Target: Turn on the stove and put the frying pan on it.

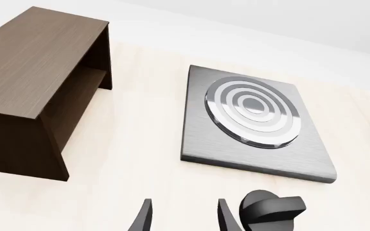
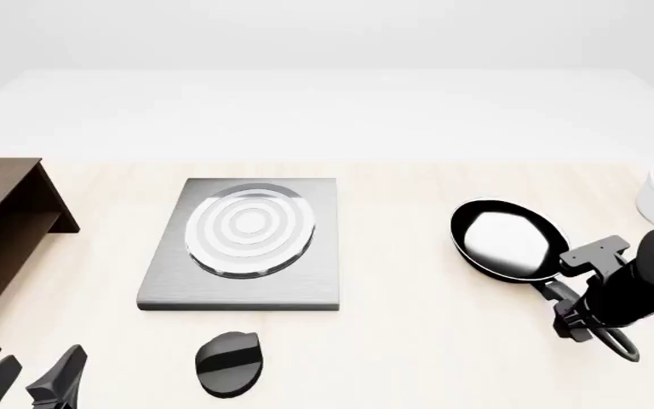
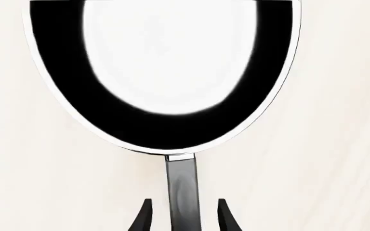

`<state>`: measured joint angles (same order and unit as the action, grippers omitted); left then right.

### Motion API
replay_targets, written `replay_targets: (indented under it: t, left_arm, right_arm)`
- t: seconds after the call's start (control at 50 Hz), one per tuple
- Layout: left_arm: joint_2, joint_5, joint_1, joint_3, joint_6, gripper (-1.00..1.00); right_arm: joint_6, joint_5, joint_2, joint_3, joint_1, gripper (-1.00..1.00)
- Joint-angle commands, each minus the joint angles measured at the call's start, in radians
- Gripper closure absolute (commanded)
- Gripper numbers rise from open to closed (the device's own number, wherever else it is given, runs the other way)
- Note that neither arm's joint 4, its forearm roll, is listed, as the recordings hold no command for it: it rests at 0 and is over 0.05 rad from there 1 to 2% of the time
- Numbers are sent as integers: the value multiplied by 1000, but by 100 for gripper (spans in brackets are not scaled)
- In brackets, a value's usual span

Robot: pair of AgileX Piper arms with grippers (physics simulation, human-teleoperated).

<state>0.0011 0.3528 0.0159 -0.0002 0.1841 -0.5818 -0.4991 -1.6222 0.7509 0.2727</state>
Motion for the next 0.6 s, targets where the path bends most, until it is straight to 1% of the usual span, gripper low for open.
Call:
replay_targets:
  t: [0.02,0.04,0.14,0.26,0.28,0.34,0.4,0.46,0.52,0.6]
  left_arm:
    - [0,0,0,0,-1,-100]
    - [0,0,0,0,0,-100]
    - [0,-1,0,0,-1,-100]
    - [0,-1,0,0,-1,-100]
    - [0,-1,0,0,-2,-100]
    - [0,-1,0,0,-2,-100]
    - [0,-1,0,0,-1,-100]
    - [0,-1,0,0,-1,-100]
    - [0,-1,-1,0,-1,-100]
    - [0,-1,-1,0,-1,-100]
  right_arm:
    - [22,40,-50,-17,0,-100]
    - [16,48,-56,-22,4,-100]
    - [36,48,-59,-25,-14,-100]
    - [43,44,-58,-27,-24,-100]
    - [52,40,-56,-25,-32,100]
    - [48,36,-50,-24,-29,100]
    - [62,18,-27,-19,-44,100]
    - [55,7,-12,-17,-41,100]
    - [50,-40,38,0,-38,100]
    - [42,-79,81,13,-36,100]
